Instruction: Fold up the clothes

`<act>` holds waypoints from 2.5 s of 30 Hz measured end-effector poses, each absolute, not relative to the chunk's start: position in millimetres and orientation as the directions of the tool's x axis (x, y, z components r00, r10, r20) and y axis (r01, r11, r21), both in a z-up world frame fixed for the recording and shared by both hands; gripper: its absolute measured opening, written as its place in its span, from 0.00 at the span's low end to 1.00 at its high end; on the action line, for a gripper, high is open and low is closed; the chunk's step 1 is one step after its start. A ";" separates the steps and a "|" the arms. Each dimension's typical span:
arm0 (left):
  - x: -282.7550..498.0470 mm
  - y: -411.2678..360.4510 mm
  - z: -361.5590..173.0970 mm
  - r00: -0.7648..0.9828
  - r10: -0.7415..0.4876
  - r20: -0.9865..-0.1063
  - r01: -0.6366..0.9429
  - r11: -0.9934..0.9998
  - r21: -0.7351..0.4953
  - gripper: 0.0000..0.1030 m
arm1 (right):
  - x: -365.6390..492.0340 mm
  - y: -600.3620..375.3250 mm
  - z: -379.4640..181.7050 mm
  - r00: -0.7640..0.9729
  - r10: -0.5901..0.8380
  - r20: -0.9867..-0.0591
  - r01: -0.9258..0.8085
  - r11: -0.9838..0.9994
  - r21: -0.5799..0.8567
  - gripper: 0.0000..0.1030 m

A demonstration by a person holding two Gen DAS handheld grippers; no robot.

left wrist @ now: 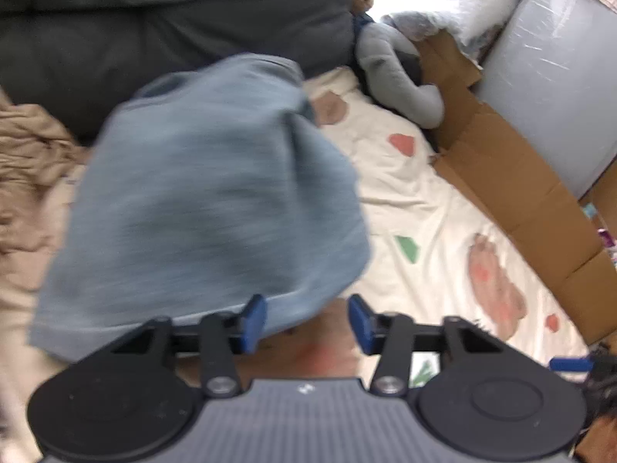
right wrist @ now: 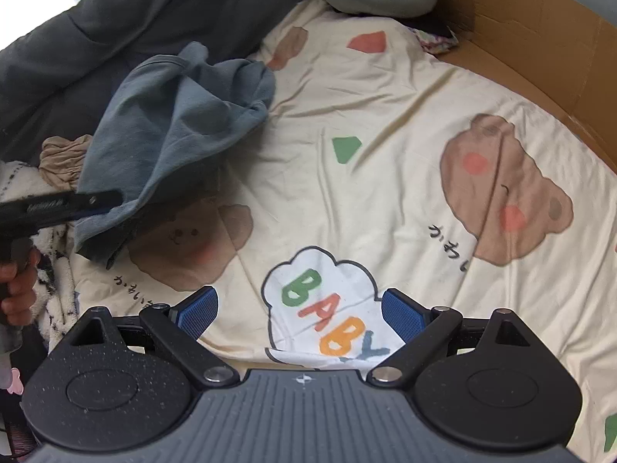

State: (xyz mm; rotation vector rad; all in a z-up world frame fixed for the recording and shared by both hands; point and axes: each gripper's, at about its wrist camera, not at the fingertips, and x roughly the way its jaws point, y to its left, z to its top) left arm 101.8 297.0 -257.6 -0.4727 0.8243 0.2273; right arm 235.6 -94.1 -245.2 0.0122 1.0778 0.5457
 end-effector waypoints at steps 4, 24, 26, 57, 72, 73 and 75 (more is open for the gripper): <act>75.7 311.7 -258.2 0.628 0.089 -0.773 -0.431 0.867 -0.250 0.61 | 238.3 -86.8 -240.9 0.356 0.454 -0.817 -0.432 0.855 0.288 0.92; 19.5 395.4 -330.1 0.408 0.370 -0.835 -0.696 0.718 -0.022 0.76 | 229.1 -37.8 -237.4 0.297 0.476 -0.828 -0.544 0.797 0.263 0.92; 22.2 397.3 -334.7 0.412 0.395 -0.821 -0.695 0.719 -0.003 0.76 | 229.0 -37.8 -238.8 0.295 0.472 -0.831 -0.541 0.799 0.262 0.92; -4.0 373.3 -210.0 0.519 0.389 -0.761 -0.596 0.803 0.004 0.04 | 227.0 -35.0 -237.3 0.305 0.524 -0.795 -0.548 0.779 0.304 0.92; 5.9 281.6 -126.0 0.636 0.131 -0.760 -0.382 0.910 -0.163 0.03 | 207.0 -20.5 -183.4 0.270 0.675 -0.687 -0.601 0.676 0.427 0.92; 8.8 274.7 -124.7 0.643 0.110 -0.758 -0.367 0.913 -0.179 0.03 | 205.4 -20.6 -180.3 0.267 0.680 -0.683 -0.603 0.671 0.432 0.92; 14.6 263.8 -123.9 0.647 0.072 -0.759 -0.352 0.912 -0.213 0.03 | 204.5 -24.3 -176.2 0.264 0.691 -0.673 -0.599 0.664 0.447 0.92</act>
